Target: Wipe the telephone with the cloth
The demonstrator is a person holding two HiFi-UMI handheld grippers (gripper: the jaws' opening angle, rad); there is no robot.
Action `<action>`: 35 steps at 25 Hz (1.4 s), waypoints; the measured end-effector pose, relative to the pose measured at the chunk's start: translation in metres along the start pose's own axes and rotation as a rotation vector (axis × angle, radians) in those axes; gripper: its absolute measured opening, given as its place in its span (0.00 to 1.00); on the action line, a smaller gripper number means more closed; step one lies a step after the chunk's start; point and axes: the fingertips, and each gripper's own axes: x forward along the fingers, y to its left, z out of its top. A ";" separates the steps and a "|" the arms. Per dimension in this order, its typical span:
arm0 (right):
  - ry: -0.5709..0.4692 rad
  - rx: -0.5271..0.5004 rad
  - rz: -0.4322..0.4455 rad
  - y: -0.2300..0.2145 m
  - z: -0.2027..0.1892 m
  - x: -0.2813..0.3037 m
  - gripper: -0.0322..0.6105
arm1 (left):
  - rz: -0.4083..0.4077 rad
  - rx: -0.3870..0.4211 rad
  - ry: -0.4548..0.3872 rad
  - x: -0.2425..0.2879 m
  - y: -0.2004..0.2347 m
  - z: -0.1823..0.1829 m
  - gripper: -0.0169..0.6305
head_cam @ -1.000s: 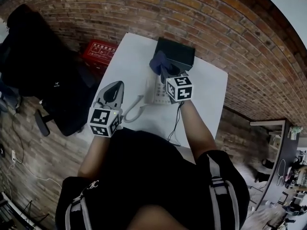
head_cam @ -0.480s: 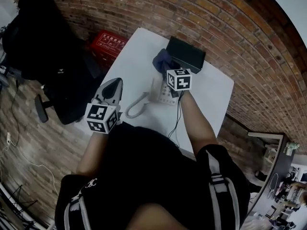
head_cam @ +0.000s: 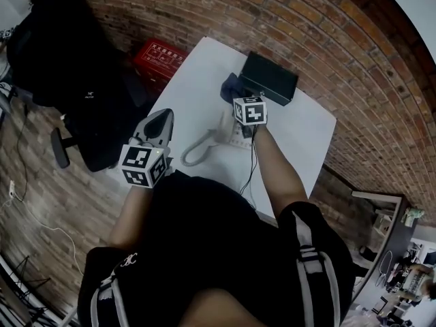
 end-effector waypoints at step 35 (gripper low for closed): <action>-0.066 -0.075 0.085 0.084 -0.082 -0.067 0.12 | -0.020 -0.052 0.049 -0.013 -0.032 -0.029 0.02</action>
